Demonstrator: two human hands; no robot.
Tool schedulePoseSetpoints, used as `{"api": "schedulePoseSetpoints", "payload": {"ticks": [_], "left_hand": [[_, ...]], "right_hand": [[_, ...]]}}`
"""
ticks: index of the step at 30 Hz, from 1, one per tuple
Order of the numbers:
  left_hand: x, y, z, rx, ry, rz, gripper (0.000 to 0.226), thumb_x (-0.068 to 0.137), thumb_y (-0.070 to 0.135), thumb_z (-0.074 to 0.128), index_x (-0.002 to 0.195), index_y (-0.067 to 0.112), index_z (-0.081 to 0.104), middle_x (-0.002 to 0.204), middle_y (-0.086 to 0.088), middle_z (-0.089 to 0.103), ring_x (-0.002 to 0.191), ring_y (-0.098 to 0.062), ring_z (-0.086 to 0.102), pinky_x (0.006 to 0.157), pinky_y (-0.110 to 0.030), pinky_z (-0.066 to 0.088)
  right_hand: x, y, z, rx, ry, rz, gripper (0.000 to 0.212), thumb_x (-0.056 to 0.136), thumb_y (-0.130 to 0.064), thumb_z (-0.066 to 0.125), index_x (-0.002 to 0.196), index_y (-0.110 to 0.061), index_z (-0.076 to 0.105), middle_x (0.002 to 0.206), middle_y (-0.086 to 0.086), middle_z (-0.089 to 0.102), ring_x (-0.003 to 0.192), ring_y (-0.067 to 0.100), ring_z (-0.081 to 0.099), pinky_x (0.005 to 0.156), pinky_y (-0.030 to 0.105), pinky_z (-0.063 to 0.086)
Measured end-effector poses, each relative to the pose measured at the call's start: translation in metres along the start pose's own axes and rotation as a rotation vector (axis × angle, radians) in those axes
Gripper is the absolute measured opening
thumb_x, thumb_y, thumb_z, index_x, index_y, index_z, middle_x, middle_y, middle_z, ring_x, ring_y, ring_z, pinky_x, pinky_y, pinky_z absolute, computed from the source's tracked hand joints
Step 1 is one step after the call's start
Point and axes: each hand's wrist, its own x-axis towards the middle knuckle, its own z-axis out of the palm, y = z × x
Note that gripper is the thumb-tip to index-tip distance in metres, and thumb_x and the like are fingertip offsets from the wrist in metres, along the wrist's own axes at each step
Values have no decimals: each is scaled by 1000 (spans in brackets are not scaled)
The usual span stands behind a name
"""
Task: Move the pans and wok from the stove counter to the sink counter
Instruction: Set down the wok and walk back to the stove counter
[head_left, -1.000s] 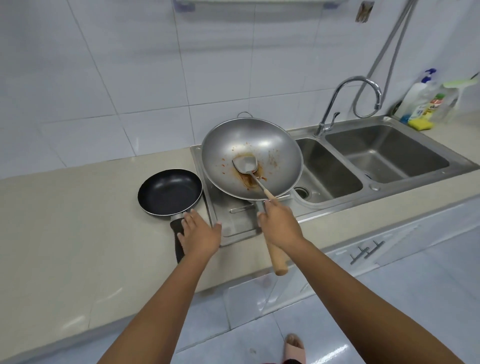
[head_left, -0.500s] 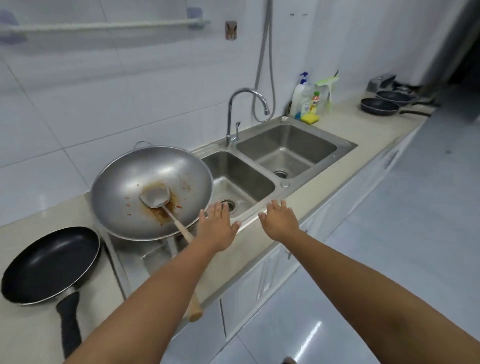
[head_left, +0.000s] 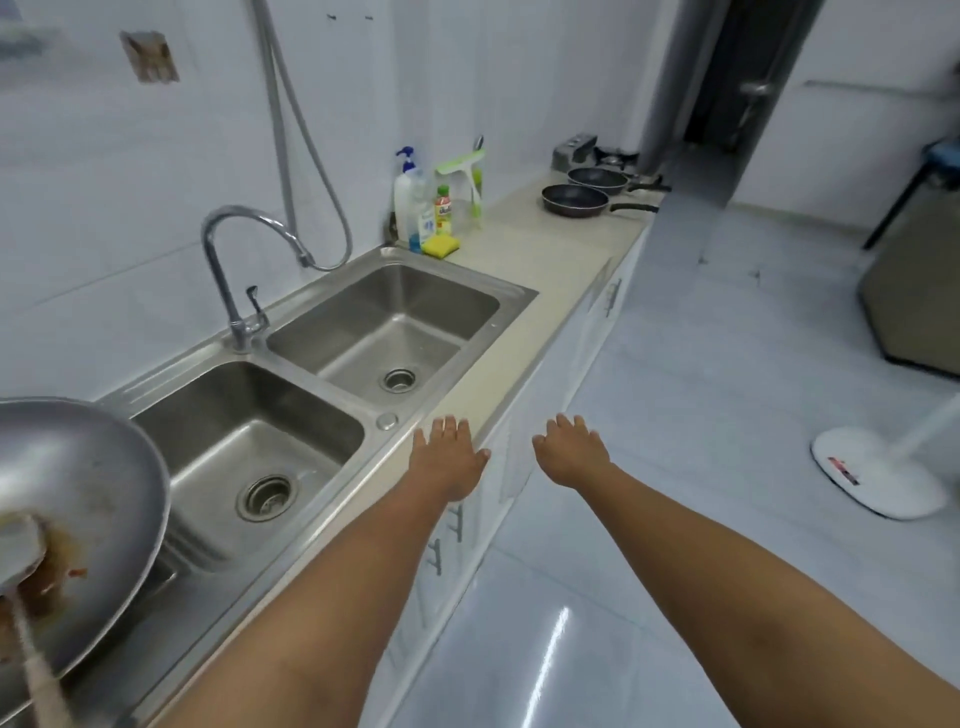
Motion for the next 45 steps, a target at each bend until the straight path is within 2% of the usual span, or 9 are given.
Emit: {"api": "schedulePoseSetpoints", "payload": {"ticks": [9,18,22,29,39,45], "left_hand": [[128,81,-24,37,-57,128,67,104,47,16,157,7,1,165,-13,-3,151,-28,-3,120,-48,-1],[308,141,-74,68,-100,241,67,104,47,14,157,8,-1,165,-13,-5,151,-27,-5,120,-48,-3],[395,169,-99,99,-63,298,67,104,46,15,157,7,2,165,-14,-2,151,-28,-3,120,-49,0],[500,237,-112,136,-137,407,68,104,47,14,157,7,0,165,-14,-4,151,-28,-4,120,-48,0],[687,364,-170,95,-166,340,68,105,46,16,157,5,-1,165,-14,-6,151,-29,-5,121,-48,1],[787,448,-214,78,-115,342,67,105,45,15,157,5,1,165,-14,-3,151,-30,-3,120,-48,0]], "right_hand": [[89,87,-20,78,-47,130,56,105,-31,22,153,-3,27,162,10,20,149,31,12,118,48,18],[239,160,-80,101,-8,207,57,106,-34,22,154,-5,24,165,9,13,151,31,8,119,49,16],[303,195,-106,126,31,263,57,106,-35,20,154,-5,25,165,8,13,150,30,10,119,48,16],[382,270,-133,141,-32,350,58,105,-36,20,153,-4,25,164,9,15,150,31,11,119,50,17],[547,432,-218,133,-47,320,57,106,-36,19,153,-5,26,164,9,14,150,30,12,118,48,17],[635,528,-275,150,-30,328,56,106,-36,19,151,-5,30,163,10,19,148,31,16,118,49,20]]}}
